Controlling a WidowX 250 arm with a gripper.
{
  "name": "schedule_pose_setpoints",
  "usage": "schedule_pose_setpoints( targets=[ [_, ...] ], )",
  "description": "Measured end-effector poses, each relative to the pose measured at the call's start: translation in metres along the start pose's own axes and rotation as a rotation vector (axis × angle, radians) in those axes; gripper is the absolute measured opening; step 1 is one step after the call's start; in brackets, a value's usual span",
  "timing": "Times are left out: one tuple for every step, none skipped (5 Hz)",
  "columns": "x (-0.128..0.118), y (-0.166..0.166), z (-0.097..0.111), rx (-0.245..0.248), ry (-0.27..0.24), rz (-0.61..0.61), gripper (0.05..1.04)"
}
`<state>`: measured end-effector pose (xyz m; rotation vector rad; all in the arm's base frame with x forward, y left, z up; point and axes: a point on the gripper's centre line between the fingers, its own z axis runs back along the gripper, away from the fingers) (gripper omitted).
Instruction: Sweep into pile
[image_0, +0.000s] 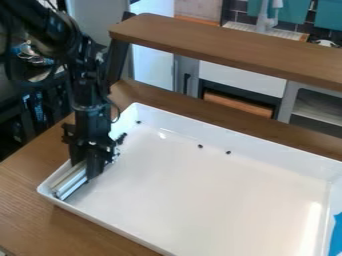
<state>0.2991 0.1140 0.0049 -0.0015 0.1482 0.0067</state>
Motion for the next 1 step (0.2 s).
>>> schedule_pose_setpoints(
  targets=[
    [0.0213,-0.0424,0.0257,-0.056,0.006,0.067,0.405]
  ],
)
